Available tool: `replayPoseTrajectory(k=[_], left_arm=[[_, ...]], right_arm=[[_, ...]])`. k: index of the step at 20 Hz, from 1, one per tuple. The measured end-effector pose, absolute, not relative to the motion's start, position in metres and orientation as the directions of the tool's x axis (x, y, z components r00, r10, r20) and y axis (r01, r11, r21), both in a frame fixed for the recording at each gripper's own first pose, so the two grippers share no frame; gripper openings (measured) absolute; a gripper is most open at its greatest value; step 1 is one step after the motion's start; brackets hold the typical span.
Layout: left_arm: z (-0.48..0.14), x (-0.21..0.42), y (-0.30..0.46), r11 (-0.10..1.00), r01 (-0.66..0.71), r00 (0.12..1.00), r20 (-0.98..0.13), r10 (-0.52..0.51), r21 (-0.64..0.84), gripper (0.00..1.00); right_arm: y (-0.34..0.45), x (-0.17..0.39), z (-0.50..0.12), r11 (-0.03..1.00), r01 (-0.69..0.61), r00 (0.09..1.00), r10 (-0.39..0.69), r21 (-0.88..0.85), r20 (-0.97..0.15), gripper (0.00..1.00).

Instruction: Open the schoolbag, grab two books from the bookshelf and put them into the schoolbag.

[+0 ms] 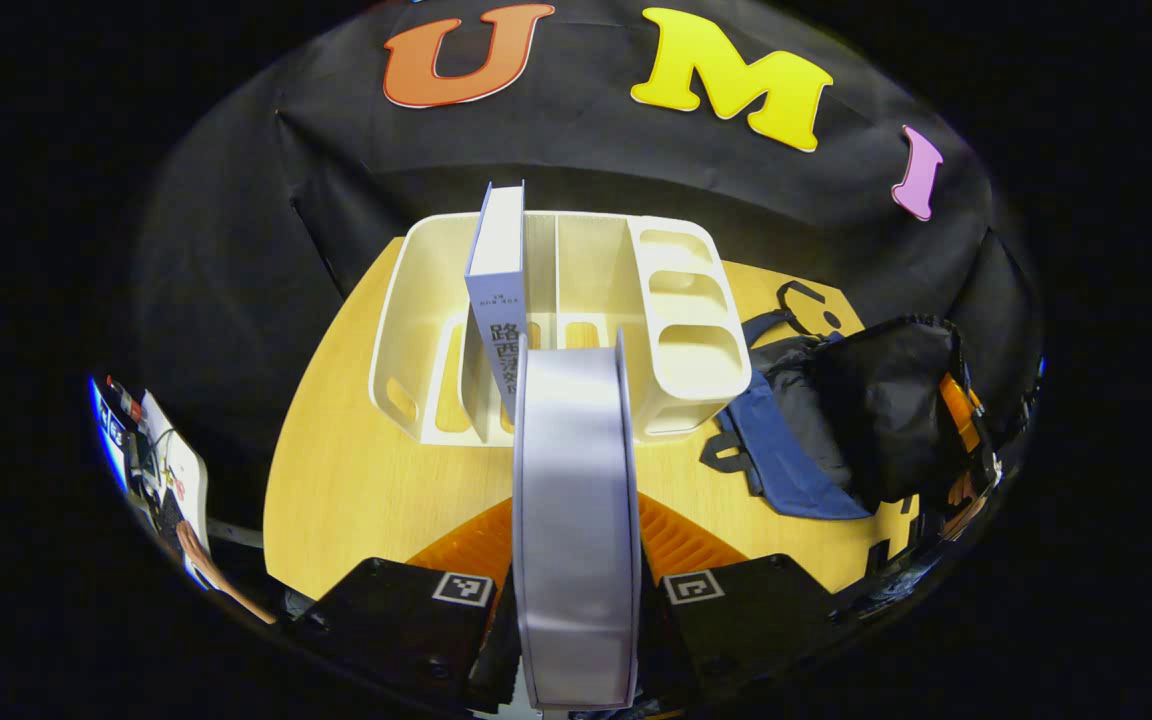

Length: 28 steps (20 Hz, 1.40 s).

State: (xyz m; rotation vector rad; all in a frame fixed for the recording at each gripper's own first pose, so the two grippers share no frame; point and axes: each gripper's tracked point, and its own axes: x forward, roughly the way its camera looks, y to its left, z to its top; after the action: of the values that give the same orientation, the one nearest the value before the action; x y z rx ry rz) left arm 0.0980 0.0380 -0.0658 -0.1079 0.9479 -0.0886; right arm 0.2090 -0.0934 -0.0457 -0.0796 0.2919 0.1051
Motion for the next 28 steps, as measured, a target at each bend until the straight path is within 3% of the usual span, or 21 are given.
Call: replayPoseTrajectory(k=[11,17,23,28], left_arm=[[-0.057,0.1,-0.039,0.929,0.05,0.635,-0.707,-0.312,-0.366,0.48],[-0.045,0.138,-0.112,0.781,0.049,0.669,-0.56,-0.488,-0.623,0.49],[-0.049,0.182,-0.174,0.626,0.035,0.689,-0.434,-0.58,-0.779,0.48],[-0.062,0.216,-0.224,0.58,0.033,0.701,-0.394,-0.594,-0.814,0.48]], right_arm=[[-0.088,0.214,-0.042,0.988,-0.129,0.944,0.096,-0.087,-0.316,0.02],[-0.093,0.221,-0.025,0.986,-0.145,0.941,0.11,-0.087,-0.32,0.02],[-0.101,0.222,-0.008,0.982,-0.143,0.948,0.099,-0.125,-0.303,0.02],[-0.099,0.223,-0.001,0.98,-0.148,0.95,0.103,-0.133,-0.296,0.02]])
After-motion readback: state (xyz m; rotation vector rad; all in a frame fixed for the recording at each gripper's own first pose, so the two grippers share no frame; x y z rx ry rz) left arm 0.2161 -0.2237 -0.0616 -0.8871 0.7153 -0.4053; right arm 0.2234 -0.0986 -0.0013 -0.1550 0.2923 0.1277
